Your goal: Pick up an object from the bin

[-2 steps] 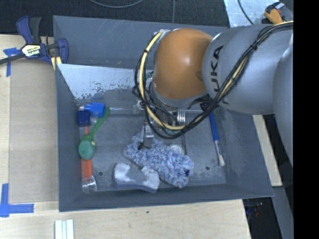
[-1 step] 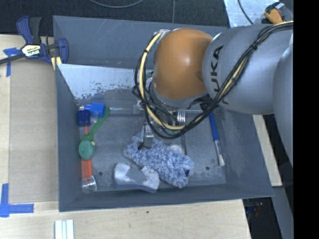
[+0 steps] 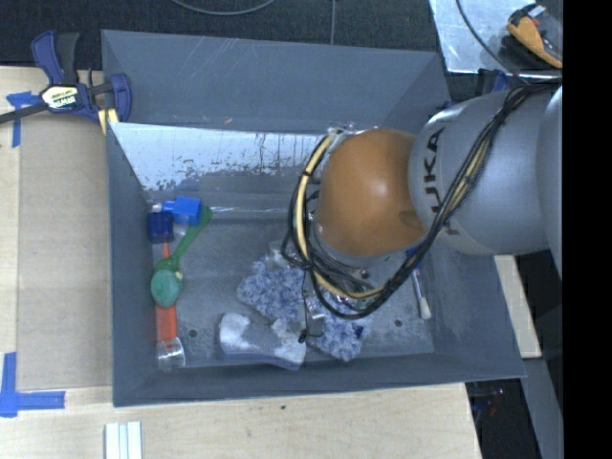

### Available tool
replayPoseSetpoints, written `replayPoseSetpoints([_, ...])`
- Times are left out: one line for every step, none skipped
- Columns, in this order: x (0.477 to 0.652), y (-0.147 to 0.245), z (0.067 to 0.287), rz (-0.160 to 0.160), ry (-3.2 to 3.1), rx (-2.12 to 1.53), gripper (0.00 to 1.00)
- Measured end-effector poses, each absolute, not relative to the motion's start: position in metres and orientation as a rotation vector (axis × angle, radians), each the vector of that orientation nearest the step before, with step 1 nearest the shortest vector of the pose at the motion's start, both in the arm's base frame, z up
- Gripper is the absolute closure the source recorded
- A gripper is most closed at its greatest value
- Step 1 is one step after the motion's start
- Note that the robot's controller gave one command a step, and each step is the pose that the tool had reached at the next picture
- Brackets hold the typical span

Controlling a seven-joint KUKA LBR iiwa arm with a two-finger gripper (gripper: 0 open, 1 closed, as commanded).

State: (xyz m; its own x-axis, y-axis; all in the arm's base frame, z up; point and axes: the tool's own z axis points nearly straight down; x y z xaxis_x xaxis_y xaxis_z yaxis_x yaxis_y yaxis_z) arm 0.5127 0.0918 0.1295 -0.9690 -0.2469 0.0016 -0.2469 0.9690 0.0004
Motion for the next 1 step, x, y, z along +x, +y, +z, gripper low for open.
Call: replayPoseSetpoints([0.5226, 0.0735, 0.116, 0.0, -3.109, 0.476, 0.0])
